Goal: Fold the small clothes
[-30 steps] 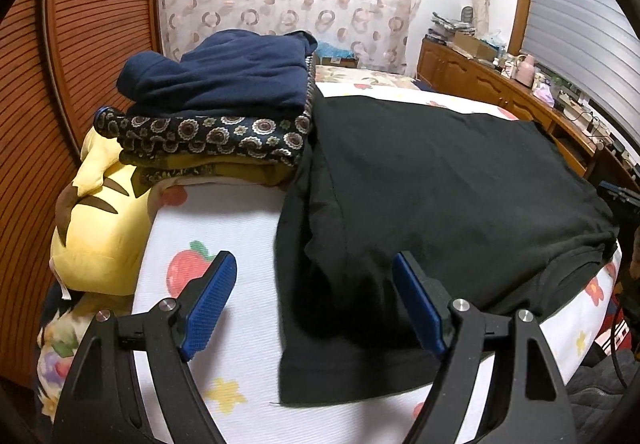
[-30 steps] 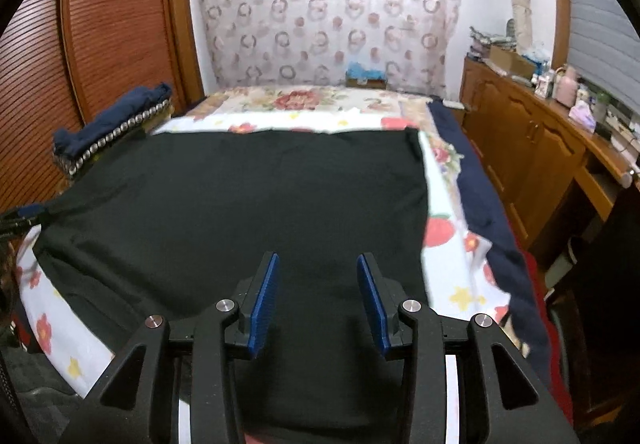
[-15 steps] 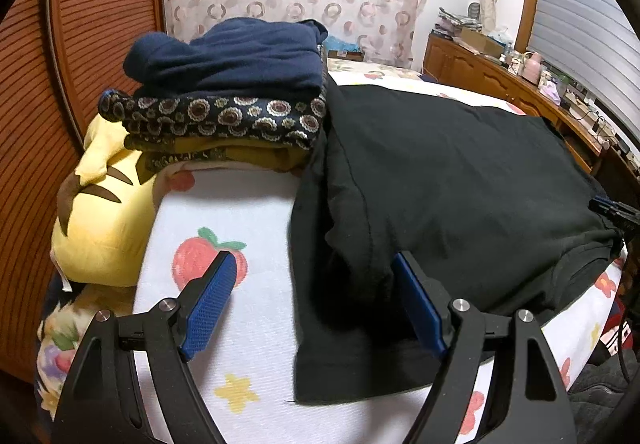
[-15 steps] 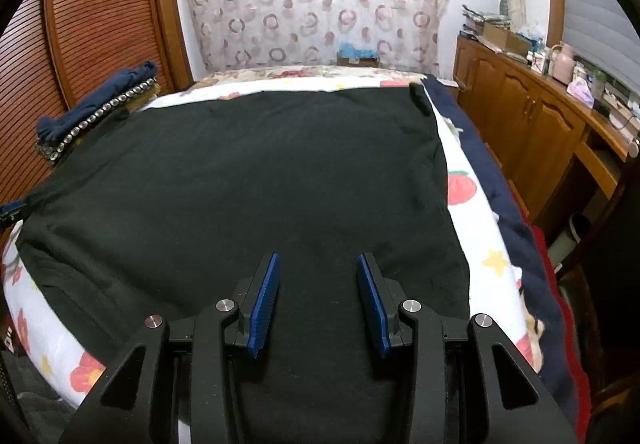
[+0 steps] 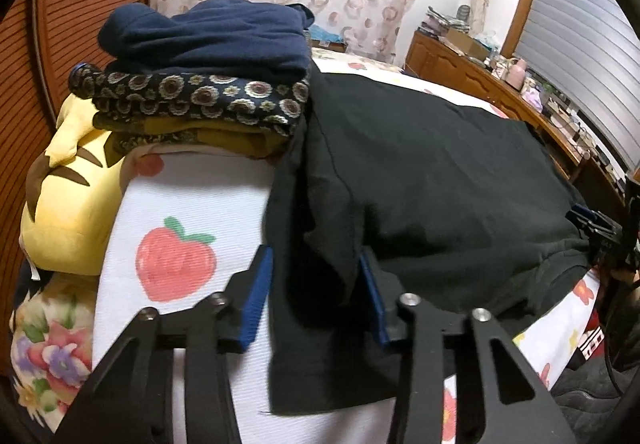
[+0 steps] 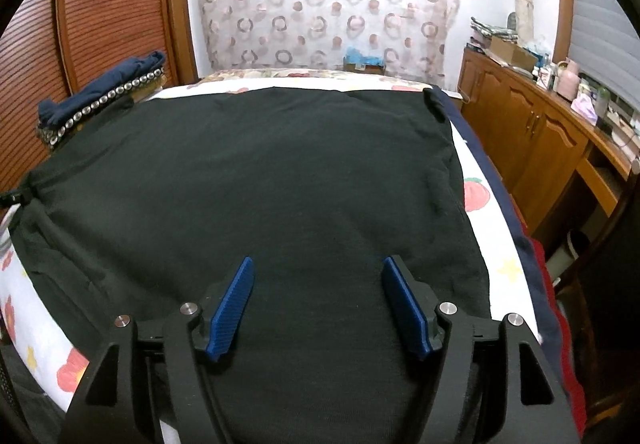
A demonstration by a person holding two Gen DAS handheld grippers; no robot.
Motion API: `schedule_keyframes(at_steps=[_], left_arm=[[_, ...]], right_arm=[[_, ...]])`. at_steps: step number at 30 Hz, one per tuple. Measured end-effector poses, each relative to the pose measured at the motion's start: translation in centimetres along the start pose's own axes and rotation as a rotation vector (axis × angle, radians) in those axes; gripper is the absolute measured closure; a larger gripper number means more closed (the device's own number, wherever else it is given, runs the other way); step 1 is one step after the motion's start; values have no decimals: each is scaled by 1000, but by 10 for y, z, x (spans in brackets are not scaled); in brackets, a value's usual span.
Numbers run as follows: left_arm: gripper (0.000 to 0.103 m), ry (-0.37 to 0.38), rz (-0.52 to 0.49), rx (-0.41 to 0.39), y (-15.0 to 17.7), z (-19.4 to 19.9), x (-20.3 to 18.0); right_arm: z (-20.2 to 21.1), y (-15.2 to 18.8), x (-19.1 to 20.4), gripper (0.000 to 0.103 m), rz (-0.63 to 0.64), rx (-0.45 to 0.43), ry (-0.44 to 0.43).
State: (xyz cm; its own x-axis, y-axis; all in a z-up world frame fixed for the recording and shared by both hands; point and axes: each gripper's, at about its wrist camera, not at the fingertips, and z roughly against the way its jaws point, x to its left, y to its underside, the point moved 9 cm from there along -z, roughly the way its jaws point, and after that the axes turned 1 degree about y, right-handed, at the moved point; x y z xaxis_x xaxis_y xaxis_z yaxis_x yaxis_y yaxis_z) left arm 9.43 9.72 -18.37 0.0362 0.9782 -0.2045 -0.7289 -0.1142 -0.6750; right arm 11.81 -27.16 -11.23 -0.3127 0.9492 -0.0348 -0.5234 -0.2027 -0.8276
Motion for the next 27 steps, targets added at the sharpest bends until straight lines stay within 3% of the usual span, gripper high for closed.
schedule_keyframes(at_steps=[5, 12, 19, 27], left_arm=[[96, 38, -6, -22, -5, 3, -12], [98, 112, -33, -160, -42, 35, -45], [98, 209, -119, -245, -89, 48, -100], [98, 304, -185, -246, -106, 39, -154]], right_arm=[[-2, 3, -3, 33, -18, -9, -18], [-5, 3, -2, 33, 4, 23, -20], [10, -10, -11, 33, -30, 4, -23], [18, -10, -21, 33, -49, -15, -3]])
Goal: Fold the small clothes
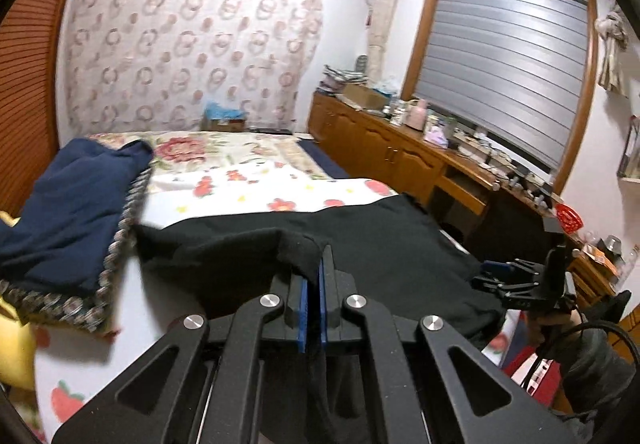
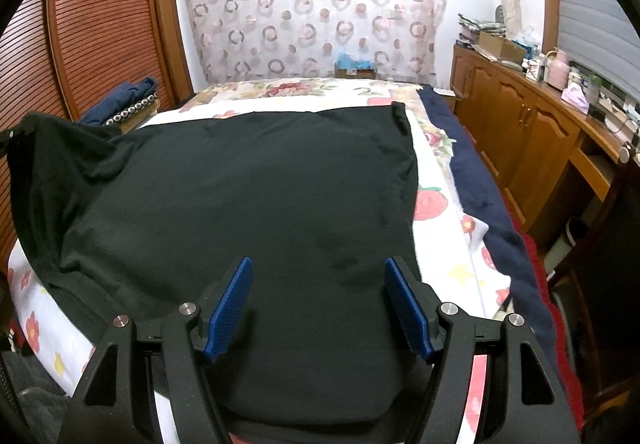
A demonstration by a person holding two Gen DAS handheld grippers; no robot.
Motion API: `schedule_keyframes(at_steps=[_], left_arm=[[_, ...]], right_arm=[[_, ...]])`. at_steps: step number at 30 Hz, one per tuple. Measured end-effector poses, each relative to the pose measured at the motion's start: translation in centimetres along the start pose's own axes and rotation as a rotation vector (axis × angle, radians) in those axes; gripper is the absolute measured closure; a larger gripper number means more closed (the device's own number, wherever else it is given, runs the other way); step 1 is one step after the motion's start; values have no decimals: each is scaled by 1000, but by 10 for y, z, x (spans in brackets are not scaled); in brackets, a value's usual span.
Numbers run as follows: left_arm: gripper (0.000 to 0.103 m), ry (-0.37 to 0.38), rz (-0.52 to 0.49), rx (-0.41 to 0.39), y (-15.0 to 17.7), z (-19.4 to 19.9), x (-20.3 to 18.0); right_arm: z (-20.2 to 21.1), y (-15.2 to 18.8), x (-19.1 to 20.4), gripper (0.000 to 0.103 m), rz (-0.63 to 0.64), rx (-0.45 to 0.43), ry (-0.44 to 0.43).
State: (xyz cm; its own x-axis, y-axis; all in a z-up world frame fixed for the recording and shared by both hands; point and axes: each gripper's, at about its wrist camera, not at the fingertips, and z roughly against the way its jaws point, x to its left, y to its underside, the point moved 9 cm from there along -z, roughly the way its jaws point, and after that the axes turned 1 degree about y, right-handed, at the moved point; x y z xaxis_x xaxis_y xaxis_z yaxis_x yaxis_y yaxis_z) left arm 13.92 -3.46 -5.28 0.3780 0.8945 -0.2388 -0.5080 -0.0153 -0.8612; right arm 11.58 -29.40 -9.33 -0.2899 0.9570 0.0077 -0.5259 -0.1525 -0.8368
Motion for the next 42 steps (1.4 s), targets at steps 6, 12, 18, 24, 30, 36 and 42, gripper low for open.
schedule_keyframes(at_steps=[6, 12, 18, 24, 30, 36, 42], left_arm=[[98, 55, -63, -12, -27, -17, -36], [98, 132, -129, -5, -49, -31, -78], [98, 208, -193, 3, -61, -39, -124], [98, 238, -221, 72, -41, -65, -148], [50, 190, -239, 184, 0, -92, -129], [28, 153, -185, 202, 21, -83, -100], [28, 69, -139, 174, 32, -61, -64]], right_arm=[[12, 0, -5, 33, -20, -25, -3], [17, 0, -13, 33, -18, -35, 10], [17, 1, -16, 33, -40, -51, 17], [19, 2, -16, 33, -54, -57, 30], [18, 4, -12, 33, -55, -50, 41], [16, -3, -8, 33, -53, -54, 34], [10, -14, 8, 33, -21, -56, 1]])
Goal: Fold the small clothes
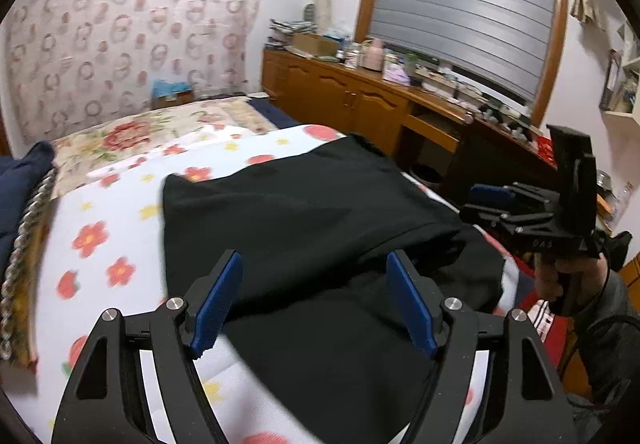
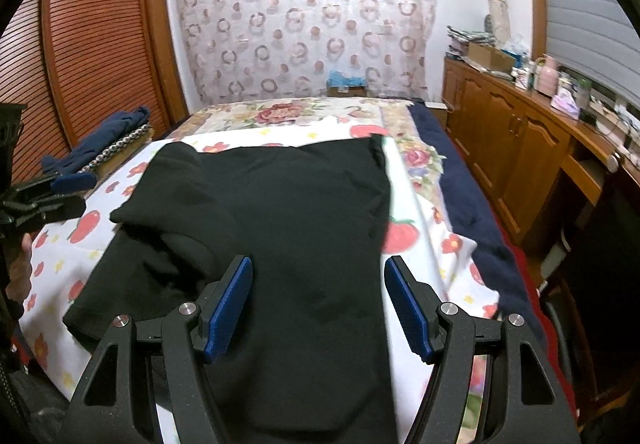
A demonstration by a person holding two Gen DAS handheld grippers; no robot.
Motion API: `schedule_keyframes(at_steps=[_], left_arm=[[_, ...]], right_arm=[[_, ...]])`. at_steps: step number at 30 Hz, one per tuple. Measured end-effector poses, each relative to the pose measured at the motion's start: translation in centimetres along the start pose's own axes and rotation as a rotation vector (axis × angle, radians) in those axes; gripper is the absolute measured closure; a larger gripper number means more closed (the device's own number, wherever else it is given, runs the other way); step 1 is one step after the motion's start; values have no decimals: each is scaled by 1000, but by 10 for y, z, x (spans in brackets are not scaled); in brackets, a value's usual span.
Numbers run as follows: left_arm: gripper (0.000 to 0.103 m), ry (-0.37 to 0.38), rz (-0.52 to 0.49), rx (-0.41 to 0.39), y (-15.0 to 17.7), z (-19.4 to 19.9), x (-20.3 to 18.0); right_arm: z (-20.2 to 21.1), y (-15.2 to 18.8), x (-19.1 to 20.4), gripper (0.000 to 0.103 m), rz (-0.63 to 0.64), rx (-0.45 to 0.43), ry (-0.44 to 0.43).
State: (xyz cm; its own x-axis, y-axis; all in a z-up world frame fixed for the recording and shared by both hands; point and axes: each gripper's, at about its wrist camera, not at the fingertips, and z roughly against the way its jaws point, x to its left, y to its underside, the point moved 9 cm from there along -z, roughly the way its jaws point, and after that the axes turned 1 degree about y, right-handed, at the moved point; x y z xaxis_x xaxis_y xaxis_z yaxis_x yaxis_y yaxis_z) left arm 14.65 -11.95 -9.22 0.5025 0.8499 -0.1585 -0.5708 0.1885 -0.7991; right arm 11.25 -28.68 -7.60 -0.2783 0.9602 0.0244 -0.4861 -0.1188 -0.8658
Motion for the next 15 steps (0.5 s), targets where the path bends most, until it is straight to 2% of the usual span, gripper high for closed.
schedule_keyframes(at_steps=[9, 15], left_arm=[[28, -90, 54, 14, 28, 16, 37], [28, -119, 54, 14, 36, 21, 47]], right_arm=[[-14, -19, 48, 33, 107, 0, -78], [-43, -5, 58, 33, 182, 108, -128]])
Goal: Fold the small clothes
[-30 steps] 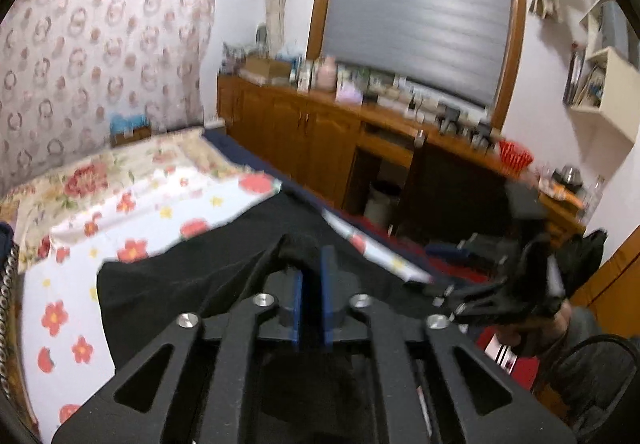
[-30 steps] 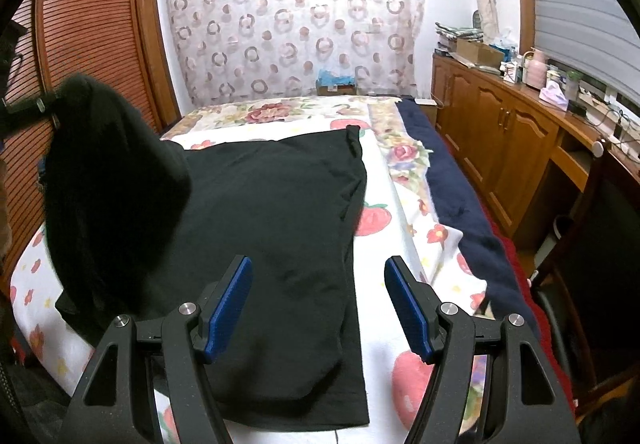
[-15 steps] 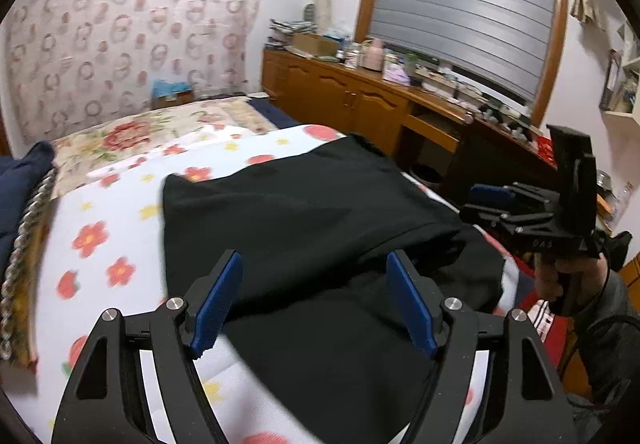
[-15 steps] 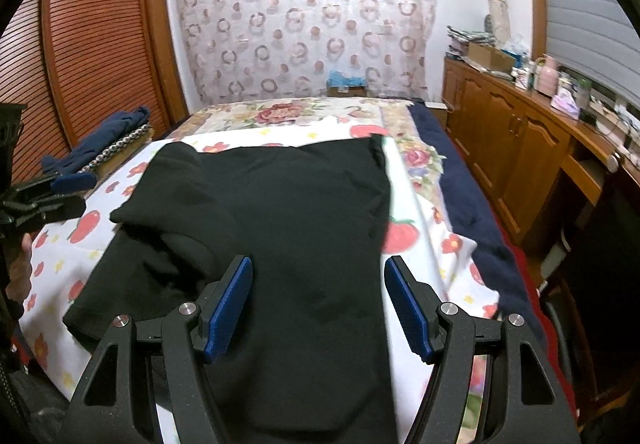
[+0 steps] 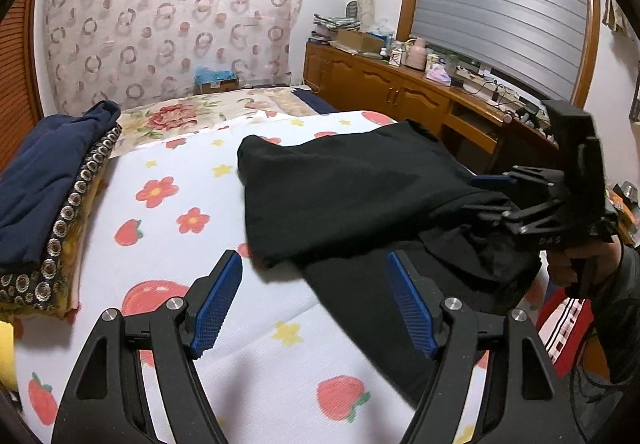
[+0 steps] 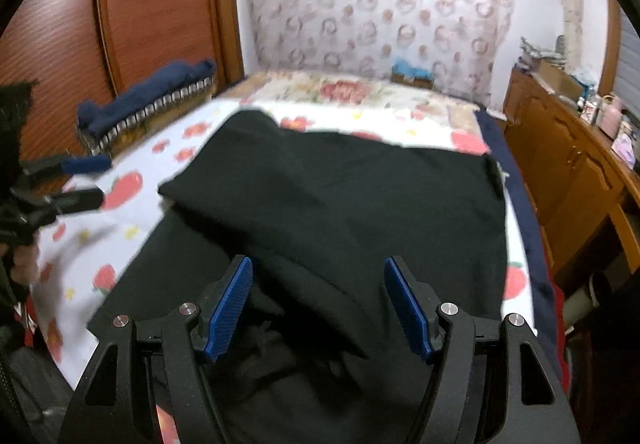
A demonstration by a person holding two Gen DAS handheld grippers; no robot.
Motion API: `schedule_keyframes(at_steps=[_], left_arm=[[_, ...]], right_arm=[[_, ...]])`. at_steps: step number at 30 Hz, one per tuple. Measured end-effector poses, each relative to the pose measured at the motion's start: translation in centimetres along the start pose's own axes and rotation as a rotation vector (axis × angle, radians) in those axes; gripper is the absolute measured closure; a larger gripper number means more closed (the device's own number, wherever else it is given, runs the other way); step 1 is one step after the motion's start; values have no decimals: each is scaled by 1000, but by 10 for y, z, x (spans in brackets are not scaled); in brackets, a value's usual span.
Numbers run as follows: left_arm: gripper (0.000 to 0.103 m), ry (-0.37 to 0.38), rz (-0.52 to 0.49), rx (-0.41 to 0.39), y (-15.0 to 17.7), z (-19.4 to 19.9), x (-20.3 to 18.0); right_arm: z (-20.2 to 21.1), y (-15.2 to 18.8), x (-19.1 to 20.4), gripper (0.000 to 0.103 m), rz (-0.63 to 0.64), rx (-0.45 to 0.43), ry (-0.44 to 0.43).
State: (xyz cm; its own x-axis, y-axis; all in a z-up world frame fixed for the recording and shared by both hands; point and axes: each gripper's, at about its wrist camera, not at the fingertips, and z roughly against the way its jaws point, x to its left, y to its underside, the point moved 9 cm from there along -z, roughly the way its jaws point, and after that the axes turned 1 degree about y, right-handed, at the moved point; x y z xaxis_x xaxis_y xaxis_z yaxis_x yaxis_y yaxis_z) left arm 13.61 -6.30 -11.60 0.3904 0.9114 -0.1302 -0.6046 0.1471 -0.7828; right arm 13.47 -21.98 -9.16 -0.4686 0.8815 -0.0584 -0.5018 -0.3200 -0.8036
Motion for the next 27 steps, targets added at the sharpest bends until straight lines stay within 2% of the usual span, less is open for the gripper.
schedule_keyframes(at_steps=[8, 10, 12, 13, 15, 18, 27], left_arm=[[28, -8, 5, 6, 5, 1, 3], [28, -11, 7, 14, 5, 0, 3], [28, -13, 6, 18, 7, -1, 3], [28, -13, 5, 18, 7, -1, 2], [28, -11, 7, 16, 7, -1, 2], [28, -12, 8, 17, 8, -2, 2], [27, -6, 16, -18, 5, 7, 2]], right_arm=[[-13, 3, -20, 33, -6, 46, -6], [-18, -1, -14, 36, -8, 52, -6], [-21, -1, -12, 49, -12, 56, -14], [-24, -2, -9, 64, -12, 55, -20], [-24, -2, -6, 84, -5, 61, -33], [-14, -5, 3, 90, 14, 28, -46], [47, -32, 9, 91, -24, -141, -100]])
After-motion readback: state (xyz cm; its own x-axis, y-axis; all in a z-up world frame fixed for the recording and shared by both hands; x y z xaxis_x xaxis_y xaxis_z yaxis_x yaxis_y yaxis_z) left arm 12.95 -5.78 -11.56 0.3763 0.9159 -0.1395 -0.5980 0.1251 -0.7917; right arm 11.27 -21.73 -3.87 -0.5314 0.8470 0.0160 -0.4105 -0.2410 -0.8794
